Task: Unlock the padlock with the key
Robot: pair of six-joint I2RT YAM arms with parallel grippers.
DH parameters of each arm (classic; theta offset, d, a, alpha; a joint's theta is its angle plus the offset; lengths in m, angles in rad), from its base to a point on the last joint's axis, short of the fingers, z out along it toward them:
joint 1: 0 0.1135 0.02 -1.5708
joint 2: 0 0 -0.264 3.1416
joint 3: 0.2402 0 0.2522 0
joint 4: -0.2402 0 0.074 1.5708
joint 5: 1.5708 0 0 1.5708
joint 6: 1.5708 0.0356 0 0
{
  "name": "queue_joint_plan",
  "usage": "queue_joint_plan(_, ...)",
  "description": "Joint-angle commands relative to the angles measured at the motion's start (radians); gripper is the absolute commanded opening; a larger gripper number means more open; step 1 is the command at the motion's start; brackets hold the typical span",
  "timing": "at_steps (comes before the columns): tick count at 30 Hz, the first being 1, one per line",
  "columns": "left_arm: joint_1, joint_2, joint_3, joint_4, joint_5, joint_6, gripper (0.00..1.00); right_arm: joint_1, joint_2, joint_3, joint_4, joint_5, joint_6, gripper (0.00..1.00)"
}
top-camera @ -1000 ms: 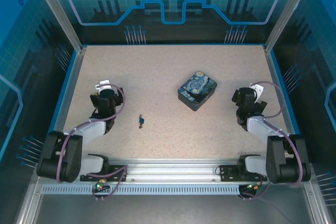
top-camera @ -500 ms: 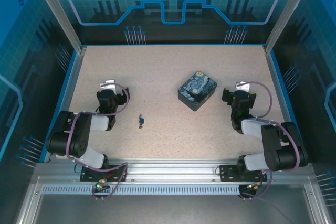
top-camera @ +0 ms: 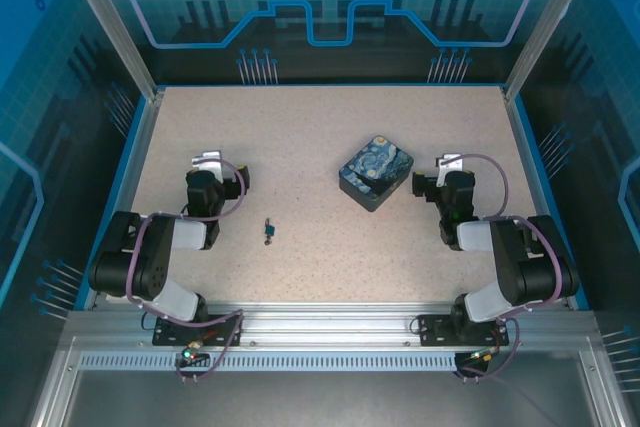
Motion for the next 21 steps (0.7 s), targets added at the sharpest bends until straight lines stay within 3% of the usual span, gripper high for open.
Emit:
queue_joint_plan(1,0.010,0.008,-0.008,0.046,0.022,0.012,0.99,0.009,-0.003,0.017,0.027,0.006,-0.016,1.00)
queue_joint_plan(11,0.010,0.008,-0.010,0.046,0.021,0.012,0.99,0.009,-0.001,0.021,0.020,0.004,-0.018,1.00)
queue_joint_plan(16,0.010,0.007,-0.012,0.052,0.001,0.006,0.99,-0.029,0.003,0.051,-0.033,-0.227,-0.067,1.00)
queue_joint_plan(21,0.011,0.006,-0.025,0.071,-0.046,-0.008,0.99,-0.029,0.002,0.049,-0.029,-0.226,-0.069,1.00)
